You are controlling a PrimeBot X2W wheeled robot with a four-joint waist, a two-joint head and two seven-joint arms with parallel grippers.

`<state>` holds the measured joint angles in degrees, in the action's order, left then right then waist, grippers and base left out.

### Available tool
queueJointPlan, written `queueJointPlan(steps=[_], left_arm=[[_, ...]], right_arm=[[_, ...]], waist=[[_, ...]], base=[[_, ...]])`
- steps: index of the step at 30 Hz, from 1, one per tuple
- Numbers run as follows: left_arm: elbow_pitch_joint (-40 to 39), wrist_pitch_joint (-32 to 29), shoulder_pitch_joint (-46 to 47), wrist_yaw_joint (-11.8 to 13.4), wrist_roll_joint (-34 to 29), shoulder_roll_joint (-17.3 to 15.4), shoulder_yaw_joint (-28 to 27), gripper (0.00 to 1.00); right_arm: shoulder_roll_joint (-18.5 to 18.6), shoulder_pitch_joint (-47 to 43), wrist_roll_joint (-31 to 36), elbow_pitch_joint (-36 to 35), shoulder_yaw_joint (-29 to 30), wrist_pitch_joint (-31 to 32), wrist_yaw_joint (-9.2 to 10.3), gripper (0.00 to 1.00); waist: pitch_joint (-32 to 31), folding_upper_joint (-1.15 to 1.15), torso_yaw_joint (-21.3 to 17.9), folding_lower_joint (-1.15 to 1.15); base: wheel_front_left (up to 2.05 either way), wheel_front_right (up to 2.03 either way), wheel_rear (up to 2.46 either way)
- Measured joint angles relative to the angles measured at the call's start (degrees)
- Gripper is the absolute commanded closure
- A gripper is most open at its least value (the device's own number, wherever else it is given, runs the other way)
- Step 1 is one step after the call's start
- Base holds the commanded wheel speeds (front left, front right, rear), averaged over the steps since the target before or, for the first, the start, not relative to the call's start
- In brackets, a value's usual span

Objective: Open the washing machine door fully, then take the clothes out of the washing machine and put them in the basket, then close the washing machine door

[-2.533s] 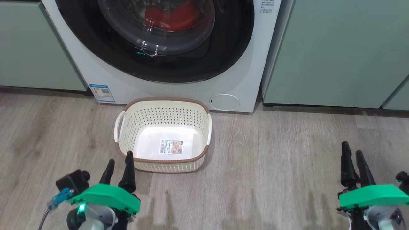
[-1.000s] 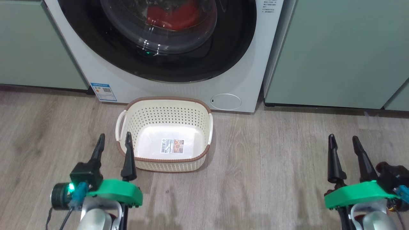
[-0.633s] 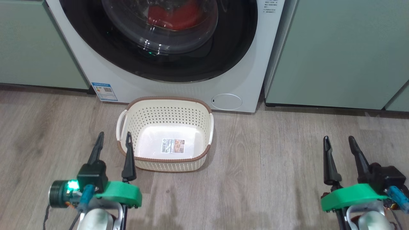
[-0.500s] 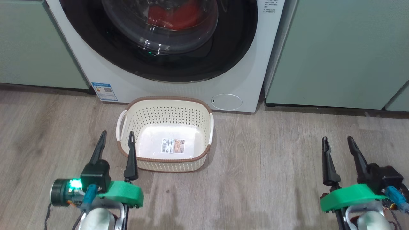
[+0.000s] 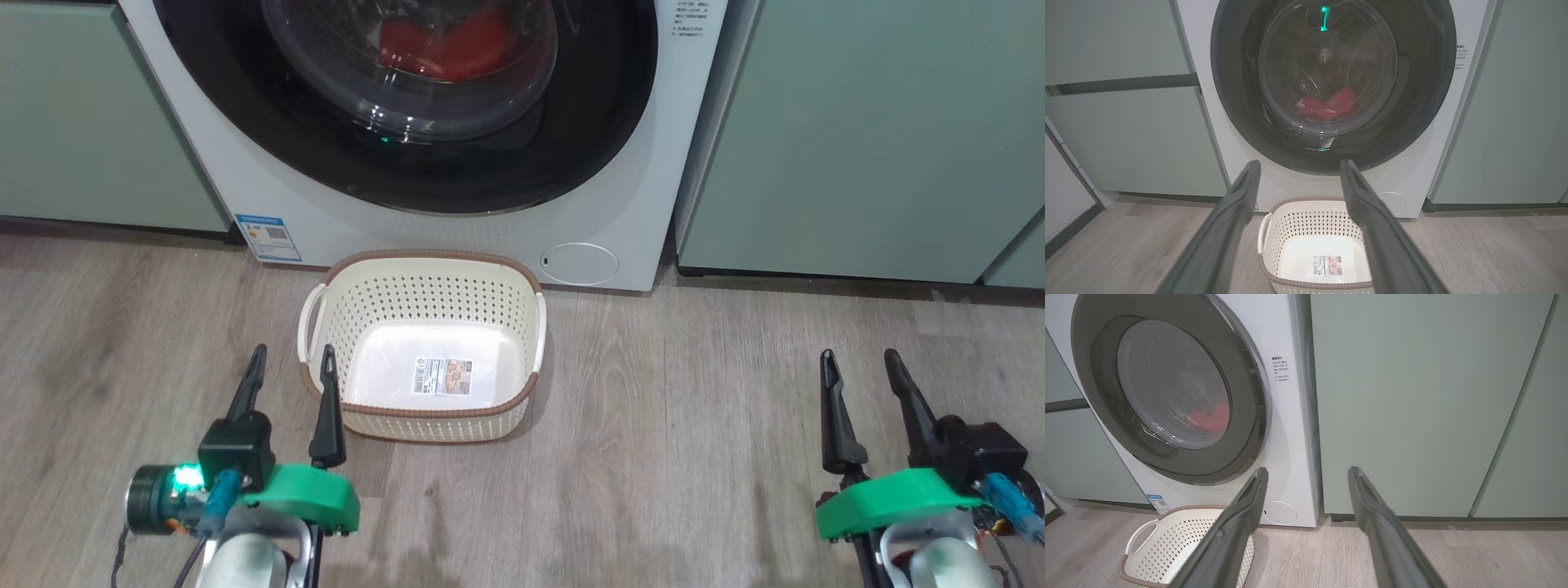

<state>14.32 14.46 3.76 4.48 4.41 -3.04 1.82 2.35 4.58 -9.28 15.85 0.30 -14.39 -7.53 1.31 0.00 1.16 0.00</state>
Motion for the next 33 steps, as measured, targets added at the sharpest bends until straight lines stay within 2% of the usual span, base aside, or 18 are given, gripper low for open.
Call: queueJointPlan(steps=[12, 14, 15, 20, 29, 33], left_arm=[[0.94, 0.00, 0.05, -0.56, 0.07, 0.25, -0.91, 0.00], [1.03, 0.00, 0.07, -0.99, 0.08, 0.27, -0.93, 0.00], [1.03, 0.00, 0.07, -0.99, 0.08, 0.27, -0.93, 0.00], [1.15, 0.00, 0.09, -0.99, 0.77, 0.32, -0.69, 0.00], [1.04, 0.00, 2.00, -1.00, 3.31, 0.42, 1.52, 0.00], [0.70, 0.00, 4.11, -0.96, 4.85, 0.44, 2.77, 0.00]], right_arm=[[0.00, 0.01, -0.70, -0.03, -0.37, 0.00, 0.00, 0.00], [0.00, 0.09, -1.78, -0.03, -0.33, 0.00, 0.00, 0.75], [0.00, 0.09, -1.78, -0.03, -0.33, 0.00, 0.00, 1.00], [0.00, 3.04, -14.46, 2.46, 1.32, 0.00, 0.00, 1.00], [0.36, 16.27, -33.66, 9.73, 5.91, -0.26, 0.00, 1.00], [3.77, 21.60, -49.36, 14.12, 3.96, -0.26, 0.00, 1.00]], waist=[[0.03, 0.00, -0.15, 0.00], [0.07, 0.00, -0.16, 0.00], [0.07, 0.00, -0.16, 0.00], [0.59, 0.00, -0.04, 0.00], [4.46, 0.00, 1.54, 0.00], [7.13, 0.00, 2.94, 0.00]], base=[[0.00, 0.00, 0.00], [0.00, 0.00, 0.00], [0.00, 0.00, 0.00], [0.00, 0.00, 0.00], [0.00, 0.00, 0.00], [0.00, 0.00, 0.00]])
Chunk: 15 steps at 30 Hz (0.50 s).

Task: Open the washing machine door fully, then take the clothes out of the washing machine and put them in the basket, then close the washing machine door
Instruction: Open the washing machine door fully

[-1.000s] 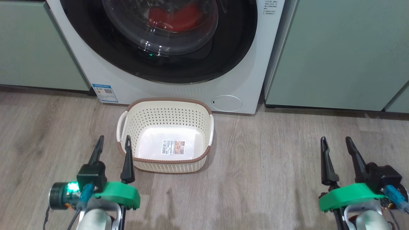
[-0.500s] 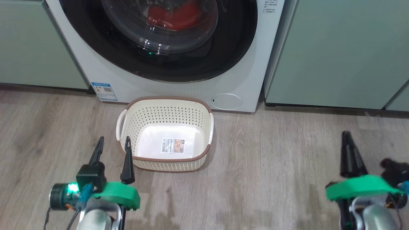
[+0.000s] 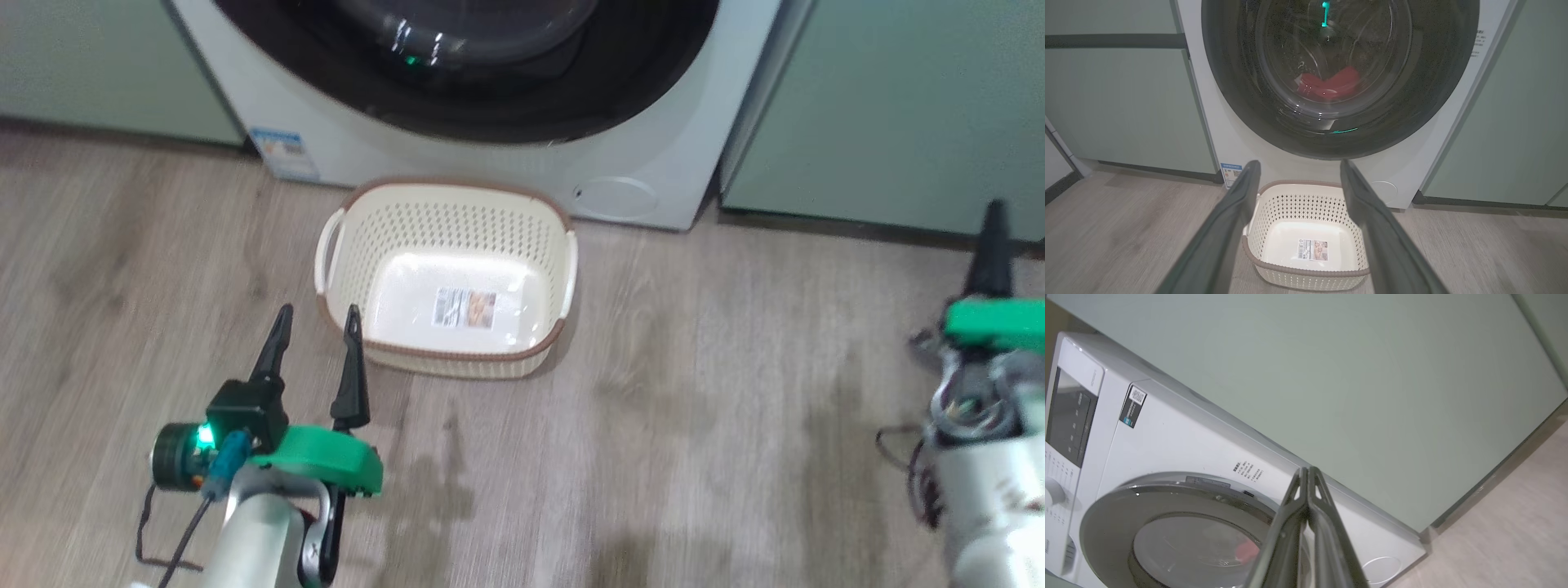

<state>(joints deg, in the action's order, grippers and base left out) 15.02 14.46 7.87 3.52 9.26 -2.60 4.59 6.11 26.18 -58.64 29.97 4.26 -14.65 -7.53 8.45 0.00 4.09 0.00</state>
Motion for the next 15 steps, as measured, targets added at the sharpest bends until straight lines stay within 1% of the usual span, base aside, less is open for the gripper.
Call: queueJointPlan(steps=[2, 4, 7, 9, 12, 15], left_arm=[[-0.09, 0.00, 0.73, 0.04, 0.73, 0.03, 0.66, 0.00], [-0.43, 0.00, 1.36, 0.15, 1.49, 0.02, 1.57, 0.00], [-1.10, 0.00, 2.82, 0.99, 2.63, 0.04, 3.04, 0.00], [-1.44, 0.00, 4.04, 1.55, 3.60, 0.08, 4.17, 0.00], [-2.11, 0.00, 5.65, 2.16, 4.87, 0.11, 6.02, 0.00], [-2.83, 0.00, 6.78, 2.89, 5.75, 0.16, 7.70, 0.00]], right_arm=[[2.89, 2.47, -8.29, 1.56, -1.53, 0.96, 0.01, 1.00], [5.59, 5.11, -15.53, 2.46, -1.98, 4.54, 0.01, 1.00], [9.05, 9.56, -23.62, 3.71, -1.88, 10.92, 0.01, 1.00], [11.01, 12.55, -27.54, 4.74, -1.75, 15.74, 0.01, 1.00], [13.62, 16.68, -31.22, 6.08, -1.56, 22.63, 0.01, 1.00], [15.64, 20.68, -32.56, 7.34, -1.76, 28.17, 0.01, 1.00]], waist=[[1.48, 0.00, 0.86, 0.00], [3.08, 0.00, 1.75, 0.00], [5.64, 0.00, 3.12, 0.00], [7.38, 0.00, 4.13, 0.00], [9.91, 0.00, 5.82, 0.00], [12.28, 0.00, 7.58, 0.00]], base=[[0.00, 0.00, 0.00], [0.00, 0.00, 0.00], [0.00, 0.00, 0.00], [0.00, 0.00, 0.00], [0.00, 0.00, 0.00], [0.00, 0.00, 0.00]])
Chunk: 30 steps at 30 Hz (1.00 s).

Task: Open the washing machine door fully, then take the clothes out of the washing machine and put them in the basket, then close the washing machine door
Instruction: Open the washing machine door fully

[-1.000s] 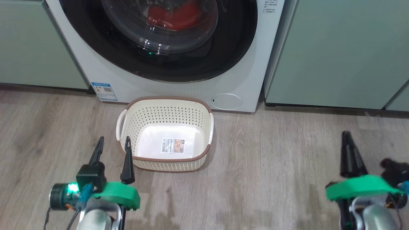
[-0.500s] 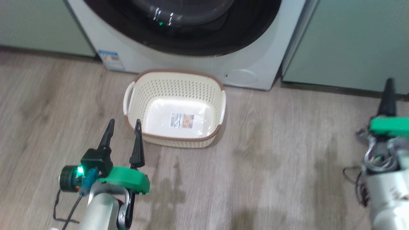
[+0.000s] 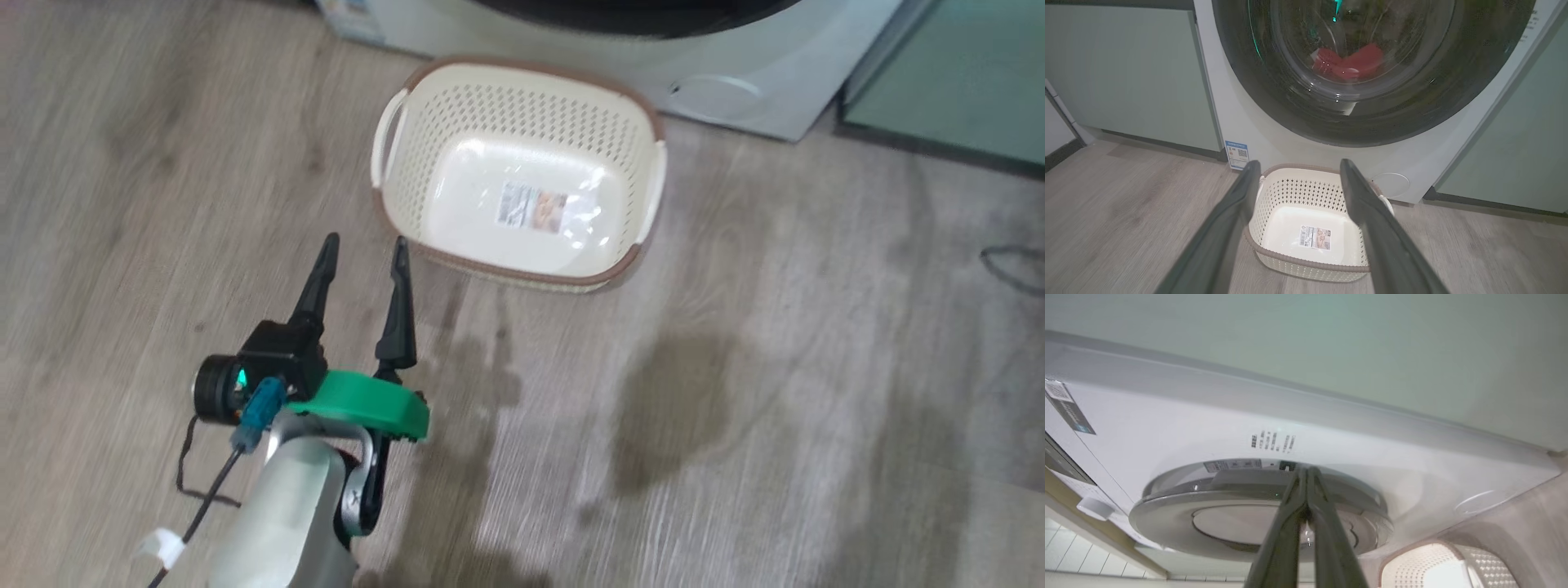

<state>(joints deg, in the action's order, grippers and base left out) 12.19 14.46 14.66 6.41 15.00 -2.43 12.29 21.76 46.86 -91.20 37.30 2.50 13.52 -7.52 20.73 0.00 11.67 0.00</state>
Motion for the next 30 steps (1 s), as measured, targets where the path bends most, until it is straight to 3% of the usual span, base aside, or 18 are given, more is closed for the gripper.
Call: queueJointPlan(steps=[5, 10, 30], left_arm=[[-0.48, 0.00, 1.81, 0.70, 0.84, 0.18, 2.13, 0.00], [-1.20, 0.01, 3.16, 1.22, 0.90, 0.21, 3.24, 0.00], [-2.96, 0.16, 7.00, 2.69, 2.86, 0.41, 6.53, 0.00]], right_arm=[[3.16, 8.06, -0.01, 2.07, -2.96, 9.25, 0.00, 1.00], [4.08, 13.99, 0.57, 2.49, -5.32, 14.03, 0.00, 1.00], [7.16, 29.72, 4.02, 6.10, -10.72, 20.36, 0.04, 1.00]], waist=[[4.28, 0.00, 2.80, 0.00], [7.39, 0.00, 4.15, 0.00], [14.48, 0.00, 6.76, 0.00]], base=[[0.00, 0.00, 0.00], [0.00, 0.00, 0.00], [0.00, 0.00, 0.00]])
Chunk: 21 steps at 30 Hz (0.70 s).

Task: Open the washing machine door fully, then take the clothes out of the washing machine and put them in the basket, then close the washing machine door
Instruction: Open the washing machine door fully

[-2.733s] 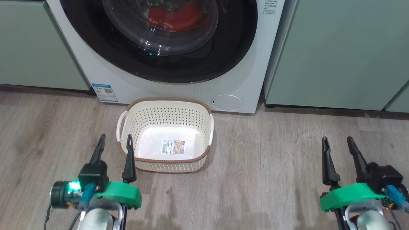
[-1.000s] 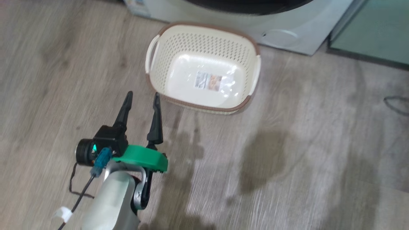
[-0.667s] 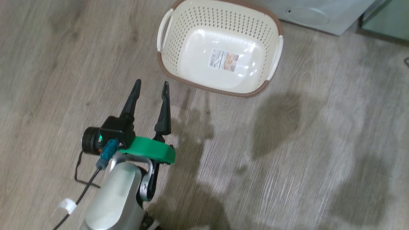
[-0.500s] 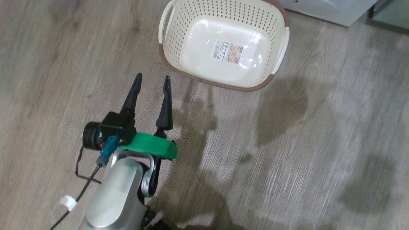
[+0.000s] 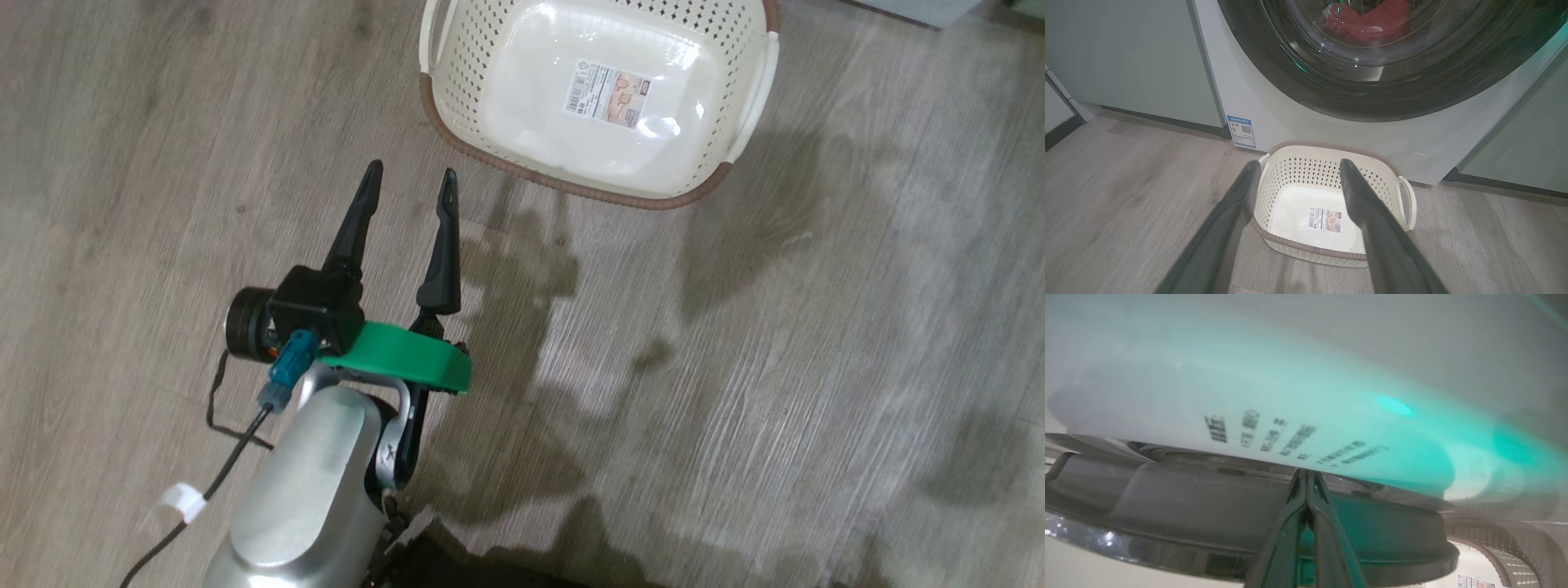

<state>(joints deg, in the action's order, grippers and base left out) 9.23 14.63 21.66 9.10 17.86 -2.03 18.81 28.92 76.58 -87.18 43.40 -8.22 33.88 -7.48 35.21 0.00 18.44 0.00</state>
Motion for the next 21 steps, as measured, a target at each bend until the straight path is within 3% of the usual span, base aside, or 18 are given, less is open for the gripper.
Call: queueJointPlan(steps=[11, 21], left_arm=[[0.27, 0.00, 0.01, 0.26, 0.41, 0.05, 0.38, 0.00], [2.05, 0.00, -3.66, -1.11, -0.94, 0.04, -1.64, 0.00]], right_arm=[[0.13, -0.82, -1.16, -2.36, -1.82, 5.06, 0.01, 1.00], [-1.52, -15.45, -3.03, -8.32, -5.15, 10.14, 0.00, 1.00]], waist=[[-1.32, 0.00, 0.57, 0.00], [-9.36, 0.01, 1.07, 0.00]], base=[[0.00, 0.00, 0.00], [0.00, 0.00, 0.00]])
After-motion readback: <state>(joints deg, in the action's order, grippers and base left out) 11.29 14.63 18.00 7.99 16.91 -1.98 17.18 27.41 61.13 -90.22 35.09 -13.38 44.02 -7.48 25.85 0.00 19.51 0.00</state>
